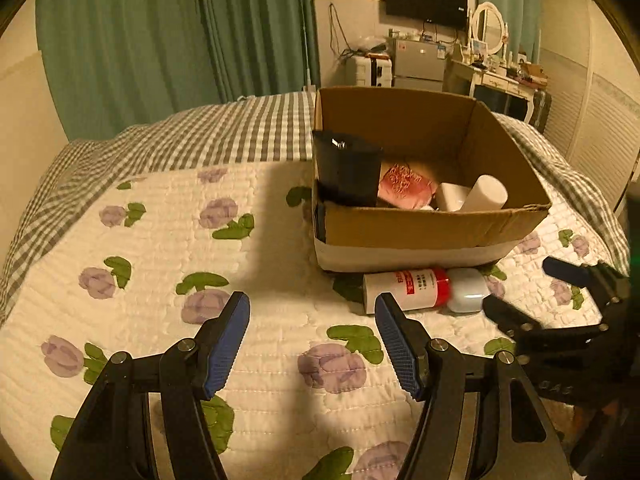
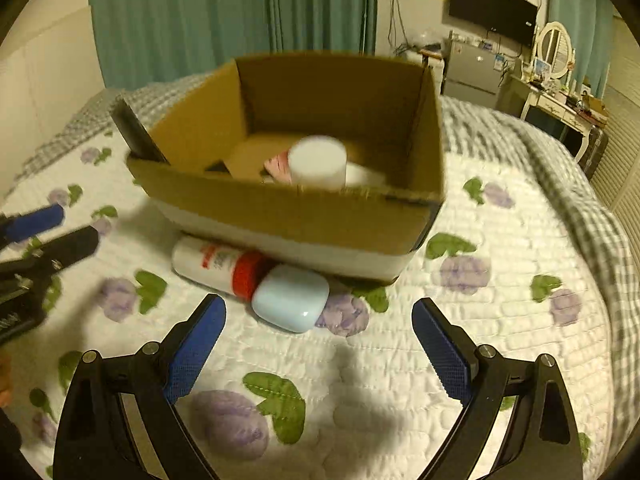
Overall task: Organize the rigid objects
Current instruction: 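Grasp the light blue earbud case with the right tool while the left tool grasps the white-red spray bottle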
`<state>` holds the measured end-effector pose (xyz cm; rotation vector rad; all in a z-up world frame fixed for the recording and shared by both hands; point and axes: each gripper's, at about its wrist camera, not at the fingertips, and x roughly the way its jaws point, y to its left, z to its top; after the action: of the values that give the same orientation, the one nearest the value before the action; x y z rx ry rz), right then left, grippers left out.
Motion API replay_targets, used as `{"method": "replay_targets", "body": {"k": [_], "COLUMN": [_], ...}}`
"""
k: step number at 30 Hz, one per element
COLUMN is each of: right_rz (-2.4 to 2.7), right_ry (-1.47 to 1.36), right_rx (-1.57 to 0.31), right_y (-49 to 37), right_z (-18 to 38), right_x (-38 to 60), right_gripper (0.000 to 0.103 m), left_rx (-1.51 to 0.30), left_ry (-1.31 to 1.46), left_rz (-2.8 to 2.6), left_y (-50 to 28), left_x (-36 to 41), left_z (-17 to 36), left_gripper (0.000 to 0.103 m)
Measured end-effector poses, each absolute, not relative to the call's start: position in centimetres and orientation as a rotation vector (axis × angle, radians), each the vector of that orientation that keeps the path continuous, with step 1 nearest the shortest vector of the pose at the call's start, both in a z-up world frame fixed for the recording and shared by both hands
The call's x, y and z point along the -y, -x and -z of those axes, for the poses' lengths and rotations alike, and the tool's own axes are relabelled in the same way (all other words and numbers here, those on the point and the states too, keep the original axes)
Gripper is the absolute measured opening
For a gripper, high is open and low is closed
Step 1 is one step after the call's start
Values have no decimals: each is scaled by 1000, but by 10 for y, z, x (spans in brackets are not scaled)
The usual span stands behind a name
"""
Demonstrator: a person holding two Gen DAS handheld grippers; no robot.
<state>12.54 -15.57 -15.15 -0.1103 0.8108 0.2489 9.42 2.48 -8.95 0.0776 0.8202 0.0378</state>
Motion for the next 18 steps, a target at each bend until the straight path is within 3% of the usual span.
{"method": "replay_targets", "body": {"k": [12, 14, 16, 18], "right_rz": [-315, -341, -362, -369], "right_ry": [117, 128, 135, 123], "right_rx": [-906, -921, -916, -908], "right_y": [-164, -166, -164, -160], "right_z": [187, 191, 190, 187], "right_x": [140, 137, 136, 140], "right_gripper": [83, 66, 56, 56], "left_rx": [-871, -877, -882, -888], "left_ry": [-85, -94, -98, -101], "left_rz": [-48, -42, -32, -23], "left_y": [-102, -102, -102, -103], "left_x": [-21, -19, -16, -12], "left_z": [106, 109, 111, 113], "left_gripper": [68, 68, 68, 68]}}
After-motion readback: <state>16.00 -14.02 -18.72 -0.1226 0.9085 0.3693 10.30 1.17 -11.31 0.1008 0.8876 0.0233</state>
